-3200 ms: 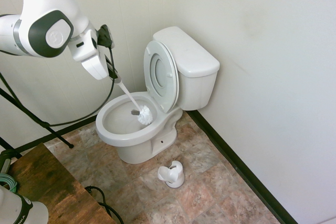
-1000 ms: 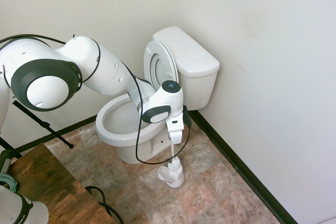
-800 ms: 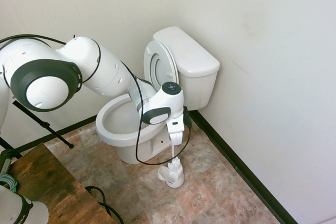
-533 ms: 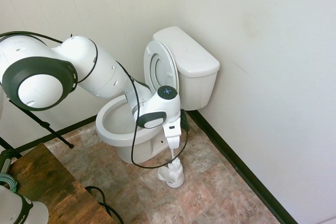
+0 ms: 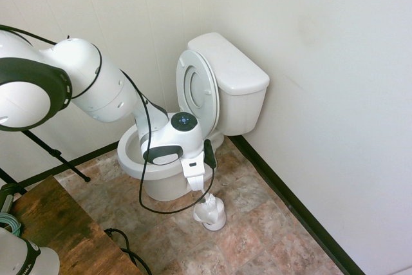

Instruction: Clean the toilet

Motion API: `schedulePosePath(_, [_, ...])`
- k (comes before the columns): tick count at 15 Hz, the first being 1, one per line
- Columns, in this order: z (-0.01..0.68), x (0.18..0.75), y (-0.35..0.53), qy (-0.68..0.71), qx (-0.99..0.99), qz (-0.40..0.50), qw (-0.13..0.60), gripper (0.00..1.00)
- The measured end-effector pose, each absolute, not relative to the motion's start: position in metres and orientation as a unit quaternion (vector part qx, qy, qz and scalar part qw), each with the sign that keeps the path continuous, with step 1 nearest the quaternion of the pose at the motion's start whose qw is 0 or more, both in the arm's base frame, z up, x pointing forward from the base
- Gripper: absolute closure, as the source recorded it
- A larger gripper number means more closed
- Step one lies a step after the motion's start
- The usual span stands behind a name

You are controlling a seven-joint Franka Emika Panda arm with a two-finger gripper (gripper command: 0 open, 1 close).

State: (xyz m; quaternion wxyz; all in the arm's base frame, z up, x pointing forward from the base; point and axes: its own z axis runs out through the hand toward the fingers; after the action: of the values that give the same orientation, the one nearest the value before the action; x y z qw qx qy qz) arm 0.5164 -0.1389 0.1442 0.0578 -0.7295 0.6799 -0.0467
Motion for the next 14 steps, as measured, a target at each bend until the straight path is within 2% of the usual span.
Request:
schedulePosePath(7, [0.138, 0.499, -0.132, 0.680, -0.730, -0.038, 0.058, 1.00])
schedulePosePath(14, [0.066, 0.566, -0.167, 0.698, -0.715, -0.004, 0.048, 1.00])
